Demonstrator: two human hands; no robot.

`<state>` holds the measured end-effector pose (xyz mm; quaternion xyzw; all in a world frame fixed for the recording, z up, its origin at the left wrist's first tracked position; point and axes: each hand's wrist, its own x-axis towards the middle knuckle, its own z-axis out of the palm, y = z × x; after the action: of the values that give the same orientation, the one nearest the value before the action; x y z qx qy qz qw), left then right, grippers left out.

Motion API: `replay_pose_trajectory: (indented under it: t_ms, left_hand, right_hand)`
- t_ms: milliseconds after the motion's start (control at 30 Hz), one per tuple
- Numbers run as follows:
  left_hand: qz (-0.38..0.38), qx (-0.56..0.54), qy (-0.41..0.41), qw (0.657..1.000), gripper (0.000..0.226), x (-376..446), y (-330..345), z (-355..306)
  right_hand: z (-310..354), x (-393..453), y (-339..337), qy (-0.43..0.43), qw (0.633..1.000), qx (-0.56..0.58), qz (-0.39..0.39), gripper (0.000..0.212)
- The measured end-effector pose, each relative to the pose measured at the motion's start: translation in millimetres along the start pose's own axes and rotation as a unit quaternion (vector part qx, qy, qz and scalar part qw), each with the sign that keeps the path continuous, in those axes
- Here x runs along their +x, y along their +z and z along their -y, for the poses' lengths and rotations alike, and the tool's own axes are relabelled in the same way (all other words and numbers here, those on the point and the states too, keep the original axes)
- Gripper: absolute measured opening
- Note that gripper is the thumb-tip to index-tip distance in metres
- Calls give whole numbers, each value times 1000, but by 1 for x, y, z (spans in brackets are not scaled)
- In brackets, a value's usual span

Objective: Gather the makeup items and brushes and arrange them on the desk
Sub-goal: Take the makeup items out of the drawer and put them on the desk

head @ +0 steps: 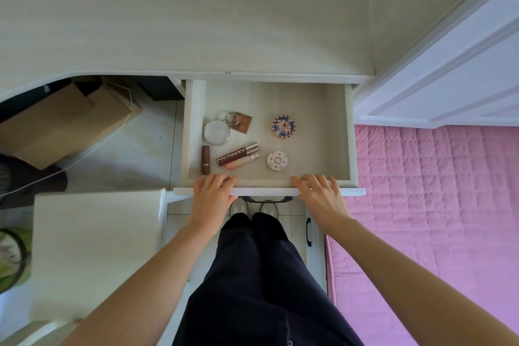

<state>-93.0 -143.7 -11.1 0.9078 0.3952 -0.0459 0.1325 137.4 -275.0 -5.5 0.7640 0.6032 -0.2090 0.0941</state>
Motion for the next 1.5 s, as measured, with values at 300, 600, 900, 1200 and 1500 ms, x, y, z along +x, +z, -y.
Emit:
replay_pose_trajectory:
  t_ms: [300,600,900,1200,1500]
  left_hand:
    - [36,-30,-36,998,42,-10,1,-1]
    - [30,-162,-114,980,25,42,1,12]
    - [81,-56,-160,982,46,136,18,43]
    - [171,104,-186,962,59,179,33,49]
    - [186,129,-179,957,51,186,37,53]
  right_hand:
    - [1,-8,4,-10,998,53,-11,50]
    - [-10,45,-20,5,985,169,-44,38]
    - [-8,153,-28,116,962,232,83,49]
    - [-8,196,-4,246,933,247,86,58]
    - [-6,203,5,242,944,210,81,64]
